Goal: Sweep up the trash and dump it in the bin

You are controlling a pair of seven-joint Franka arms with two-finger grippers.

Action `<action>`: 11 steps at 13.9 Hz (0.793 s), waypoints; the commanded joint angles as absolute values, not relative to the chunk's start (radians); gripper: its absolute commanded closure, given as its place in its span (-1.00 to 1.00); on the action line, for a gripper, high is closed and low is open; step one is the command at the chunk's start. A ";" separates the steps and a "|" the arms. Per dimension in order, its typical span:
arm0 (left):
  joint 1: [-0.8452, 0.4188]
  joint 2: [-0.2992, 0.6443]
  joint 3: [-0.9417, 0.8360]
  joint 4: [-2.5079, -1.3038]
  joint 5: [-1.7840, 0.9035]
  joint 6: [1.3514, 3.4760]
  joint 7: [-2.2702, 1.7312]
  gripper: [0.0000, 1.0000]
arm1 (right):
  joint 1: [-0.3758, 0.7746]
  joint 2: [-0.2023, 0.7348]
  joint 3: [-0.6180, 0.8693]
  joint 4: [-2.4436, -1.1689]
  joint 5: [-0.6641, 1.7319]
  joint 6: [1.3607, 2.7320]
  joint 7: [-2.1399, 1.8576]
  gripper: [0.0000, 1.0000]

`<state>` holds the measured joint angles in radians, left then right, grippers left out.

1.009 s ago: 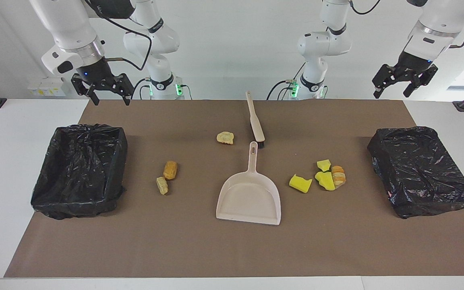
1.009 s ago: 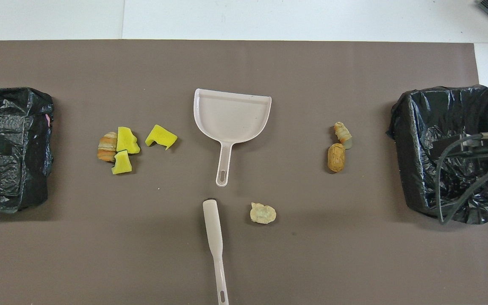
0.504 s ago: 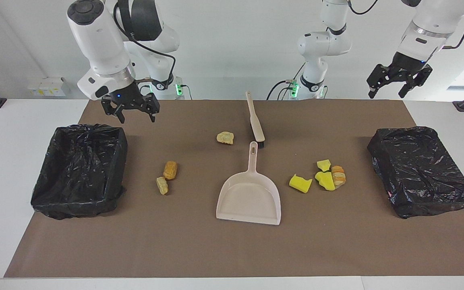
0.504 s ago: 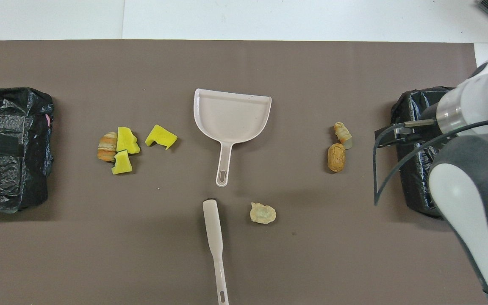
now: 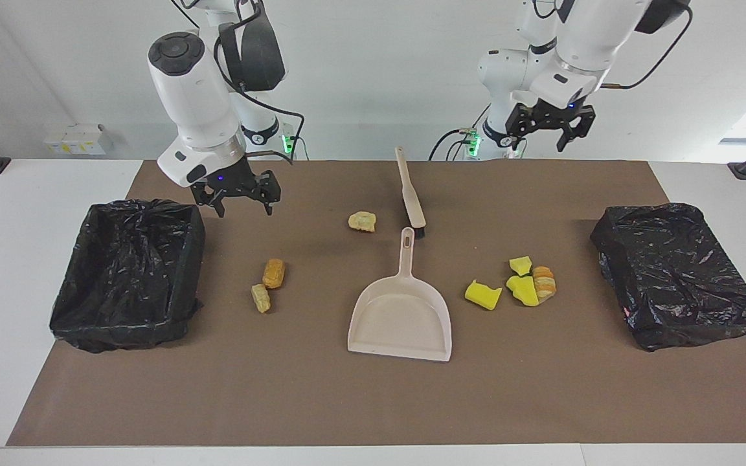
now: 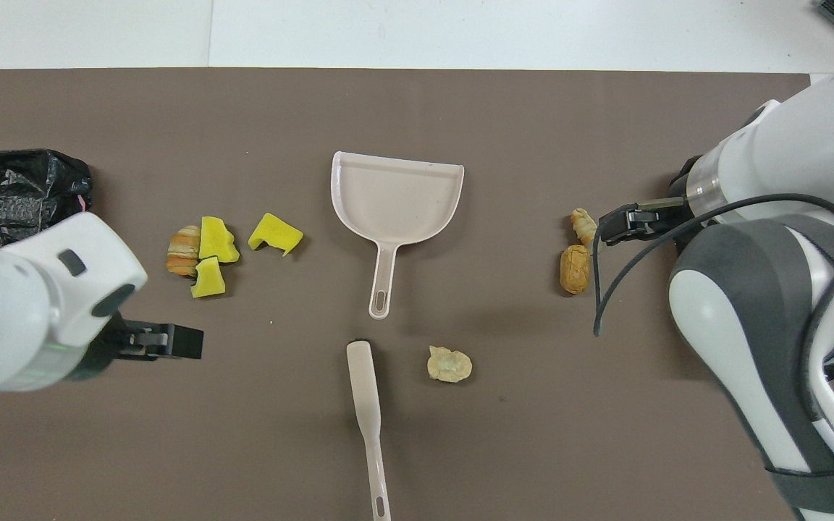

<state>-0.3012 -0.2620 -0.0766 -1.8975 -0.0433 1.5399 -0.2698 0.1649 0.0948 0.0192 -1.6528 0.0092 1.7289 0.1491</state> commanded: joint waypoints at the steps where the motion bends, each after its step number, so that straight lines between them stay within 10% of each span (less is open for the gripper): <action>1: -0.440 -0.345 -0.058 -2.080 -0.067 1.638 -0.397 -1.00 | 0.161 0.086 0.021 -1.675 0.028 1.749 0.164 -1.00; 11: -0.791 -0.194 -0.058 -2.402 -0.120 2.152 -0.784 -1.00 | 0.204 0.084 0.023 -1.724 0.029 1.782 0.201 -1.00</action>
